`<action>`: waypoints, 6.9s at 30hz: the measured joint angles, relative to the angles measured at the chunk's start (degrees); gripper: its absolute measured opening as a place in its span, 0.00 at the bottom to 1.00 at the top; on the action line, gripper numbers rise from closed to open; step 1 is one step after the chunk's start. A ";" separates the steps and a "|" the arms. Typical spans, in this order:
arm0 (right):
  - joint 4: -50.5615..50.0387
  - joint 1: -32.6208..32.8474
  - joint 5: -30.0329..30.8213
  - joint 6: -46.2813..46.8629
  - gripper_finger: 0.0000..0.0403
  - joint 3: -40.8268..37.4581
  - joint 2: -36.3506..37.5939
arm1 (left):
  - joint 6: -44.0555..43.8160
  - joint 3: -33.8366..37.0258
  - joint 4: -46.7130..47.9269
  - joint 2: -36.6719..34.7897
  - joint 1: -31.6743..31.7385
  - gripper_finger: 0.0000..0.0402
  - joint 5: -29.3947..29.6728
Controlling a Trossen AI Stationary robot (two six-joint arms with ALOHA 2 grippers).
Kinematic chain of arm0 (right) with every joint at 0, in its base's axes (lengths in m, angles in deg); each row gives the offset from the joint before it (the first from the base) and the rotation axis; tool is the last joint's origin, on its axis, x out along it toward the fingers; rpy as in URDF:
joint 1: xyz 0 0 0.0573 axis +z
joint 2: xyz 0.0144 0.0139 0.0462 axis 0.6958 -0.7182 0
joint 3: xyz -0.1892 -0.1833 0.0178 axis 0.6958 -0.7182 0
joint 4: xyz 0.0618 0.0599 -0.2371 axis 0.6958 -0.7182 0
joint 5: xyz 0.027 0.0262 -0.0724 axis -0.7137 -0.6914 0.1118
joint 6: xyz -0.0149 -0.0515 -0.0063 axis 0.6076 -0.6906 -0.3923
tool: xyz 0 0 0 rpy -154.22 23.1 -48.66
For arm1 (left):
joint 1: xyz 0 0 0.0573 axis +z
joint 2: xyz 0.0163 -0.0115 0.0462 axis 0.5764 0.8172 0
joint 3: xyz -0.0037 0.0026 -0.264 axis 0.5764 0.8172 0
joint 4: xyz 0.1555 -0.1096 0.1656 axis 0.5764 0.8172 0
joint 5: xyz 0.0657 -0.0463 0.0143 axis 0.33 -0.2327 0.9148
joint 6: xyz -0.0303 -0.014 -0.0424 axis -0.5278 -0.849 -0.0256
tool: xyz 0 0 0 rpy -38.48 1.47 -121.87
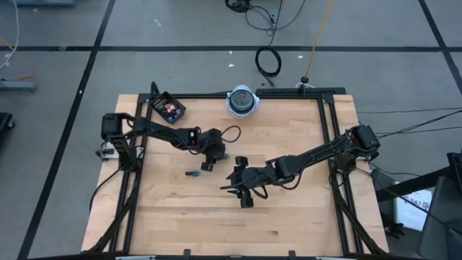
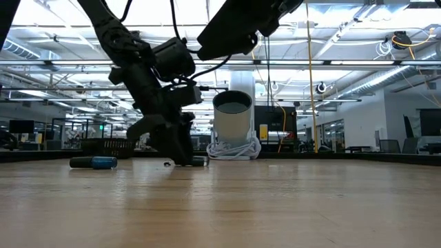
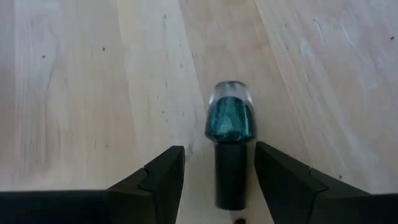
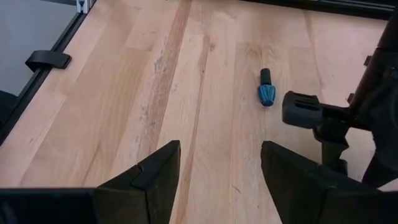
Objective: Pick & Place Nail Polish
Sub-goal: Put the dark green nail polish bottle into the black bin, then put the blue nail polish bottle into the black bin
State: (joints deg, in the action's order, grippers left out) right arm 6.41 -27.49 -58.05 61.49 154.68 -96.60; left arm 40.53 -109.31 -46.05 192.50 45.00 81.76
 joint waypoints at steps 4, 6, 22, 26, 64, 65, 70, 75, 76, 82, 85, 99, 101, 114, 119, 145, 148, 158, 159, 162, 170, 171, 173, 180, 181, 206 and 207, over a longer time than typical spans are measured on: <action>-0.40 0.00 -0.01 0.02 0.52 0.00 -0.02 | -3.24 0.07 0.48 -0.10 0.41 0.45 -0.84; -0.47 0.00 -0.01 0.05 0.52 0.00 -0.02 | -5.72 0.11 0.60 -0.10 0.50 0.40 -1.17; -1.26 0.00 -0.01 2.58 0.52 0.00 -0.02 | -15.61 0.31 -0.74 0.05 -0.04 0.09 -4.97; -3.79 0.02 0.00 3.57 0.52 0.00 -0.02 | -14.90 0.38 -2.90 -0.28 -0.07 0.09 -4.88; -1.02 1.40 0.65 8.13 0.52 -7.72 7.50 | -42.40 46.58 -81.89 -27.38 28.28 0.09 -18.73; -0.89 1.40 0.65 8.15 0.52 -7.72 7.50 | -44.16 46.56 -81.17 -27.40 29.03 0.09 -14.53; -0.84 1.36 0.69 8.13 0.52 -7.72 7.50 | -47.68 46.52 -75.85 -27.44 31.65 0.09 6.30; -0.82 1.04 0.71 7.93 0.52 -7.72 7.50 | -47.31 43.76 -63.19 -27.44 32.66 0.09 19.06; -0.82 0.89 0.71 7.90 0.52 -7.72 7.50 | -46.59 42.42 -58.81 -27.44 32.65 0.09 20.06; -0.83 0.24 0.62 7.06 0.52 -7.72 7.50 | -43.93 31.54 -30.85 -27.47 32.65 0.09 27.37; -0.84 0.24 0.58 7.06 0.52 -7.72 7.50 | -42.42 27.89 -24.78 -27.41 32.61 0.09 28.60; -1.91 0.38 0.26 7.20 0.52 -7.71 7.48 | -50.78 25.55 -5.42 -31.28 32.72 0.12 40.06; -1.90 0.37 0.26 7.10 0.52 -7.70 7.48 | -48.89 25.55 -4.92 -32.88 32.70 0.12 39.14; -1.82 0.37 0.23 7.47 0.52 -7.69 7.48 | -40.01 25.55 -3.22 -45.30 32.55 0.45 26.02; -1.81 0.37 0.23 7.13 0.52 -7.67 7.48 | -36.11 25.55 0.02 -52.48 32.08 0.51 0.41; -1.26 0.35 0.23 7.06 0.52 -7.67 7.48 | -42.84 25.55 12.45 -51.55 -26.10 0.30 5.69; -1.26 0.35 0.23 7.06 0.52 -7.67 7.48 | -40.79 25.55 12.41 -47.80 -27.18 0.29 8.07; -1.26 0.35 0.23 7.06 0.52 -7.67 7.45 | -39.56 25.55 10.91 -41.60 -27.15 0.29 10.73; -1.26 0.35 0.23 7.06 0.52 -7.67 7.45 | -39.56 25.55 10.90 -41.60 -27.15 0.29 10.80; -1.26 0.35 0.23 7.06 0.52 -7.67 7.45 | -39.45 25.55 10.92 -41.60 -27.15 0.29 12.47; -0.64 0.35 0.24 7.06 0.52 -7.67 7.45 | -37.48 25.55 10.94 -41.54 -27.15 0.29 16.42; -0.60 0.35 0.23 7.06 0.52 -7.67 7.45 | -37.51 25.55 10.83 -41.21 -27.15 0.29 16.39; -0.60 0.35 0.23 7.06 0.52 -7.67 7.45 | -37.48 25.55 10.81 -40.55 -27.15 0.29 16.49; -0.45 0.35 0.24 7.06 0.52 -7.67 7.45 | -35.50 25.57 6.54 -37.49 -27.15 0.29 16.68; -0.45 0.35 0.23 7.06 0.52 -7.67 7.45 | -34.97 25.57 6.13 -36.79 -27.15 0.29 16.68; -0.43 0.35 0.23 7.06 0.52 -7.67 7.45 | -34.72 25.53 3.62 -30.28 -25.07 0.29 16.46; -0.43 0.35 0.23 7.06 0.52 -7.67 7.45 | -34.35 25.51 3.62 -30.28 -25.09 0.29 16.35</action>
State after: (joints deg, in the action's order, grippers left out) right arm 5.98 -27.14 -57.82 68.55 147.01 -89.15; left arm 6.18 -83.80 -42.44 162.21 19.91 98.11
